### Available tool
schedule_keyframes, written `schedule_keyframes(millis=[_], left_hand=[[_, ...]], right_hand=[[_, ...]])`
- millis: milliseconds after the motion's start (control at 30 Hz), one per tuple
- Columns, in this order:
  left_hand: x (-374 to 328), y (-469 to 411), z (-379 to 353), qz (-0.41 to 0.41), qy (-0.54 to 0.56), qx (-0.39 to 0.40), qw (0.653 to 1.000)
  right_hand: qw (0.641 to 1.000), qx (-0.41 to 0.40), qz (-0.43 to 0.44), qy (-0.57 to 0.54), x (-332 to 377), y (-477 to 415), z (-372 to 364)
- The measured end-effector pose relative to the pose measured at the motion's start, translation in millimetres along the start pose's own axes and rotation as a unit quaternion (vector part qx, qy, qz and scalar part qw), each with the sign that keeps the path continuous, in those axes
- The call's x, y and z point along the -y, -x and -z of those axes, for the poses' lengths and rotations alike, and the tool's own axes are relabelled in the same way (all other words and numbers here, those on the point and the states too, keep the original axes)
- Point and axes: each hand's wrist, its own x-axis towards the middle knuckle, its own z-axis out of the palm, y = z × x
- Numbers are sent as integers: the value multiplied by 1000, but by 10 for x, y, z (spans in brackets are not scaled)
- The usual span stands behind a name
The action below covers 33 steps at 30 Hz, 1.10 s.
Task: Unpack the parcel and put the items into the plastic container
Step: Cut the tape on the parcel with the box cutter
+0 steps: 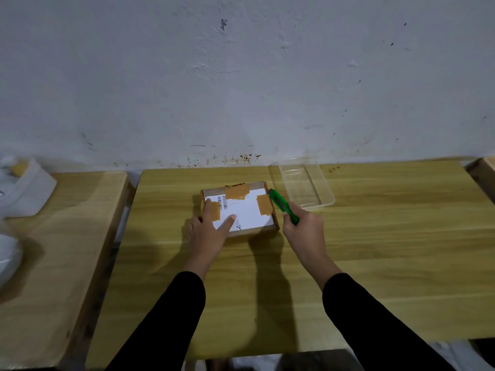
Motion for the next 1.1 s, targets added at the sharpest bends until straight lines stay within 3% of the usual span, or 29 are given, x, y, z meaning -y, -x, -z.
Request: schedule_keyframes(millis=[467, 600, 1100], left_hand=[[29, 22, -33, -11, 22, -7, 1000], [43, 14, -56, -3, 92, 13, 996], [13, -3, -120, 29, 138, 13, 990]], right_hand=[[989, 122, 15, 79, 85, -86, -75], [986, 130, 14, 99, 148, -98, -116], [973, 165, 24, 160, 165, 143, 156]])
